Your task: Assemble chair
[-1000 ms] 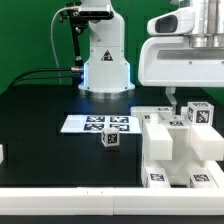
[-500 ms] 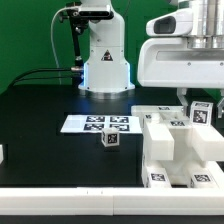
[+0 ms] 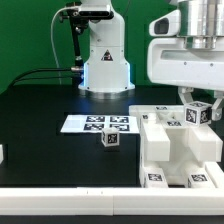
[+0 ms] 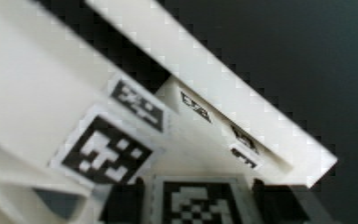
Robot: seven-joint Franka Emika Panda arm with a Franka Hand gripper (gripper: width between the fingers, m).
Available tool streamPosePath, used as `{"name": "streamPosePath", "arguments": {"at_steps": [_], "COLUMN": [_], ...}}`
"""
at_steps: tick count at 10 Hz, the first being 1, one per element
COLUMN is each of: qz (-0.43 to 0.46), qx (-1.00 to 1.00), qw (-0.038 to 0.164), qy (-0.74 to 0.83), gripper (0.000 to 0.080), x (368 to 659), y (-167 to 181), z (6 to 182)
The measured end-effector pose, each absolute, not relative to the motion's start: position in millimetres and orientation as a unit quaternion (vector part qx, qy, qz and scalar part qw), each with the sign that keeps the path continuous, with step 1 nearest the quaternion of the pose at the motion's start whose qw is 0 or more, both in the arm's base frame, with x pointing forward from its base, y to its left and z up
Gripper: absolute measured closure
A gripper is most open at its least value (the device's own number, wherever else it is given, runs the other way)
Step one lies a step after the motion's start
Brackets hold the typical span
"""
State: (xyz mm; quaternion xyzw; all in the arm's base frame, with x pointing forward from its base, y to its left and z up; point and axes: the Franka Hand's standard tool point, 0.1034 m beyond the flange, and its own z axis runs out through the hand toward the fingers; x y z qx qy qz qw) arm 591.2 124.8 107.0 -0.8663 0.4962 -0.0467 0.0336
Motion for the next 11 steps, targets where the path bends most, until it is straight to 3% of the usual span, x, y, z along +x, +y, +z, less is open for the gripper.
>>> {"name": "streamPosePath", "arguments": {"at_steps": [4,11], "qz": [-0.026,-0.004], "qx": [-0.767,-0.601], "qw": [0.063,0.083], "qy": [0.638,0.795], "gripper": [0.0518,0.0518], "x": [592.5,597.5], "y": [125.3,124.7], "z": [106.5,105.9]}}
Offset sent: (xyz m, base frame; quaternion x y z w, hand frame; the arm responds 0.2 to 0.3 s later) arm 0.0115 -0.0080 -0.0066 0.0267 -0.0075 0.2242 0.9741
